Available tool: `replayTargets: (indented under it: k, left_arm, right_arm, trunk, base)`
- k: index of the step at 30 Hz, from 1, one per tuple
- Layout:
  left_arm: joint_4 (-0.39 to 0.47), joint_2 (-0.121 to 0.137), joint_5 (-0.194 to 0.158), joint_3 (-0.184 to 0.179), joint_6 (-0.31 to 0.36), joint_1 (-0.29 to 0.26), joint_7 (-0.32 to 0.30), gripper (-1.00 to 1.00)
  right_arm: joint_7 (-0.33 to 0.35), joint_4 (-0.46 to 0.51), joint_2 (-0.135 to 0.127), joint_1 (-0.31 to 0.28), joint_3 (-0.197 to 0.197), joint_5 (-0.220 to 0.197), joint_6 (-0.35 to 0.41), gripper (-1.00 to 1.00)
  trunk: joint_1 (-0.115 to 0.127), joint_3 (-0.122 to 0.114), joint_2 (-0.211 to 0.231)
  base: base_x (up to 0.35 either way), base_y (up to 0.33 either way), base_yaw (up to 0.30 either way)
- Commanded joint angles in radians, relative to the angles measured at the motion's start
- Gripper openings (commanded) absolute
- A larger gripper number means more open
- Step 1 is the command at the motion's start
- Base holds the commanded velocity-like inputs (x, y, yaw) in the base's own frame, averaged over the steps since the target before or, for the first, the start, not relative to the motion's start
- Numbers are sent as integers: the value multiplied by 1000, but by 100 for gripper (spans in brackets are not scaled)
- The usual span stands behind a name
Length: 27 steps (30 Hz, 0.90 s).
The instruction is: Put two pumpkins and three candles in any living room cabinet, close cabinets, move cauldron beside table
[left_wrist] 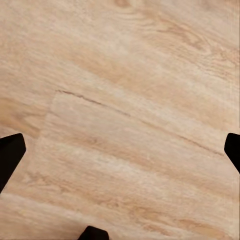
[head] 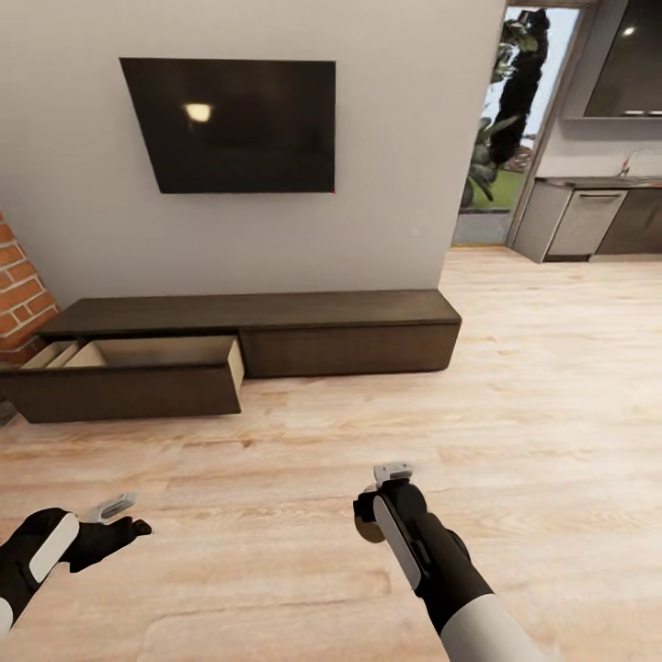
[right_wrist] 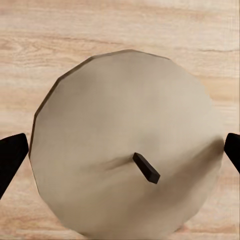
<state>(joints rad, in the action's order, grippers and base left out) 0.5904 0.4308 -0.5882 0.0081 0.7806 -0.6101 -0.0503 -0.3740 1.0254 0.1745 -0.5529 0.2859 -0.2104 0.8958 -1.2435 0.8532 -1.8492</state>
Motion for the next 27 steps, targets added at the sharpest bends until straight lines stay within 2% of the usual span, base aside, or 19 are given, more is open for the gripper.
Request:
replayTargets:
  k: [1, 11, 27]
  left_arm:
    - [0, 0, 4, 2, 3, 0, -5, 100]
    - [0, 1, 4, 2, 5, 0, -5, 100]
    - [0, 2, 4, 2, 5, 0, -5, 100]
  right_arm:
    - [-10, 0, 0, -1, 1, -9, 3, -100]
    - [-9, -1, 0, -1, 1, -9, 3, -100]
    - [-10, -1, 0, -1, 1, -9, 3, -100]
  trunk:
    - [0, 2, 0]
    - [0, 4, 0]
    - [0, 6, 0]
  base:
    - [262, 247, 197]
    - [252, 253, 61]
    - [200, 283, 270]
